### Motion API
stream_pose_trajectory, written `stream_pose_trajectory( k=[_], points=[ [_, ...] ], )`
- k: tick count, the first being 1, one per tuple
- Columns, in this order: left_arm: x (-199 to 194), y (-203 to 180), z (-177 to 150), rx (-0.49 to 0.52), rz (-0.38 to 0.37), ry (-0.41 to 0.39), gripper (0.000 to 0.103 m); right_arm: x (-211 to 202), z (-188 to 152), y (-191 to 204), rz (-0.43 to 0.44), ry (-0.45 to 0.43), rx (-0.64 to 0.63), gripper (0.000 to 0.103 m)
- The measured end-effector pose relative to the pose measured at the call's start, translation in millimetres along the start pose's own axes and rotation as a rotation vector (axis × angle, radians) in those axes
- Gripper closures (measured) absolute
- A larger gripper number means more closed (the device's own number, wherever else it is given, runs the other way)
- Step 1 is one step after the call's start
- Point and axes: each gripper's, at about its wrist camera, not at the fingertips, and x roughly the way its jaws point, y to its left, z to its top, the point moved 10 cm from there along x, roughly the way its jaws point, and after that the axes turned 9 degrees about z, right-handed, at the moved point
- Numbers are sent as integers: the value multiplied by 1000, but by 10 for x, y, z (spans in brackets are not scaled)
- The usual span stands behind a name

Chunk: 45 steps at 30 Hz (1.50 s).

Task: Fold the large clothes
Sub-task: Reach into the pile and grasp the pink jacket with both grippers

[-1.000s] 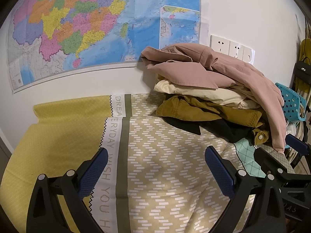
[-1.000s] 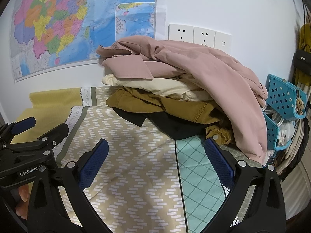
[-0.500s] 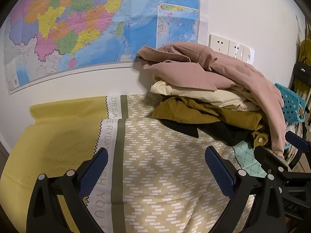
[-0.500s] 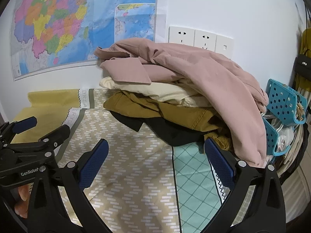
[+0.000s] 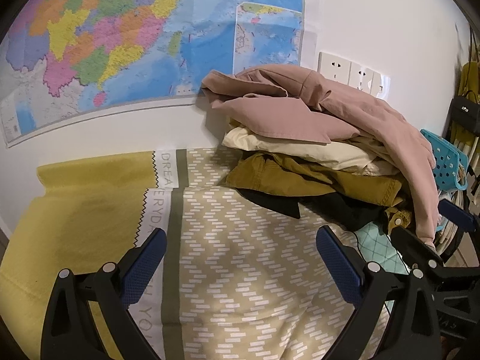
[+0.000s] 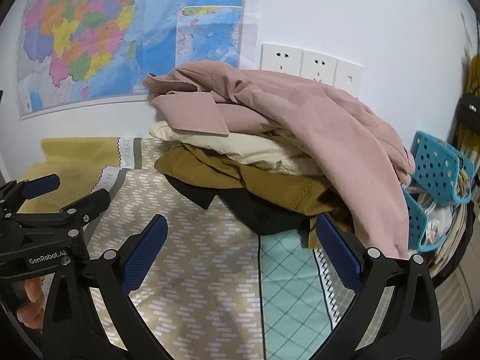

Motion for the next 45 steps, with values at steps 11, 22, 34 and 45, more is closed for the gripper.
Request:
stream_pose_trajectory(
  k=[11,22,34,45],
  points=[
    [490,20,284,-25,-27,32,7,518,952,-134,-12,-43,-212,8],
    [896,125,411,-43,-16,49,7,1700,1677,112,-1,92,-401,32],
    [1067,128,622,-9,-52,-18,7,839,2501,-113,99,-55,-304,93],
    [850,-504,957,157,-240,-251,7,-338,3096,-1042,124,-244,-62,94]
  ],
)
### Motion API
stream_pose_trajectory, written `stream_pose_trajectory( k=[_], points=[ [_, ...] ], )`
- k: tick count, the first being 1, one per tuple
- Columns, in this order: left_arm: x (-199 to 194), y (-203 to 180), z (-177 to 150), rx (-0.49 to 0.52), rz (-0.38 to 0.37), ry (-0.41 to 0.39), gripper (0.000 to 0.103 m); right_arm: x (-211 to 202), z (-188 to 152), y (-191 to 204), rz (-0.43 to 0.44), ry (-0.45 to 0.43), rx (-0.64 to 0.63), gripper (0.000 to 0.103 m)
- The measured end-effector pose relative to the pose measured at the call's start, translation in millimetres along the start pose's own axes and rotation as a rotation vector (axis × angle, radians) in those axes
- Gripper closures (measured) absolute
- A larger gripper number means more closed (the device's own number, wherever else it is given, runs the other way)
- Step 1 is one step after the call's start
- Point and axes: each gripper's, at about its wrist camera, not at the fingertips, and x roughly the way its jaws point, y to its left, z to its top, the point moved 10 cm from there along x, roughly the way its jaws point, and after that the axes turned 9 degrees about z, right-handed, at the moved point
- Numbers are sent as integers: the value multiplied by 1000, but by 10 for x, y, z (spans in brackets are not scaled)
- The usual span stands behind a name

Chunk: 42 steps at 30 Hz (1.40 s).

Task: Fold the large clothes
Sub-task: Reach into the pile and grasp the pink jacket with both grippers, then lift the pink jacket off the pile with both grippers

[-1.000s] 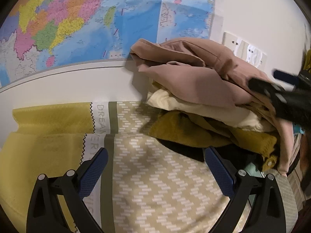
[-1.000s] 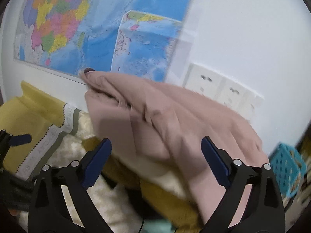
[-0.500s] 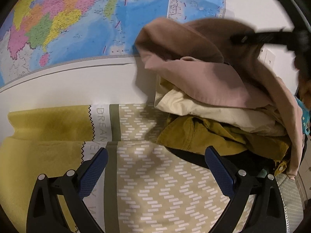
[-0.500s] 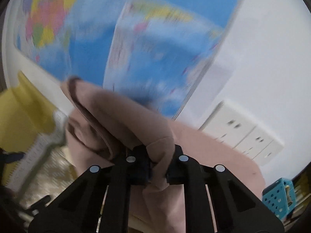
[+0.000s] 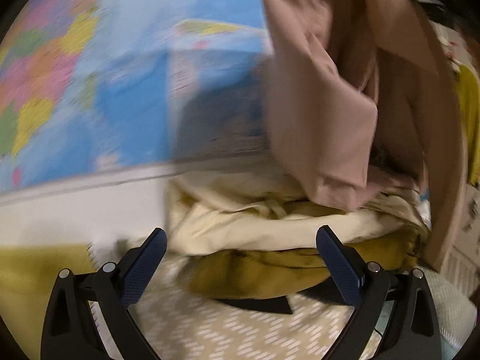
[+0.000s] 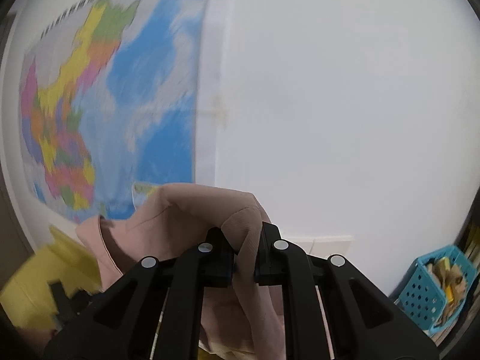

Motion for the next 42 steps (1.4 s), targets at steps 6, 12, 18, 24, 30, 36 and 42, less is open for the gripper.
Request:
stream_pose_trajectory(
  k=[6,12,18,24,30,36,42],
  points=[
    [188,-375,214,67,-103,-64,7,-262,180,-123,2,-51,16,94],
    [465,-722,552,135,-128,-138,7,-342,191,-147,15,-47,24,94],
    [596,-684,999,55,-176,-135,97,-616,256,-205,-27,-65,10,94],
    [-106,-419,1848,-62,-162,-296,97,-1358,728,-83,-57,-198,-36,94],
    [-1371,100,2613,-129,-103,-510,97,-2449,1227,295,-17,-365,-86,94],
    [-2753,582,2648,-17,49,-629,97,-3096,1102,738,147,-406,-70,94],
    [-3696,994,2112,69,247,-537,97,-3156,493,1313,430,-321,-26,94]
  ],
)
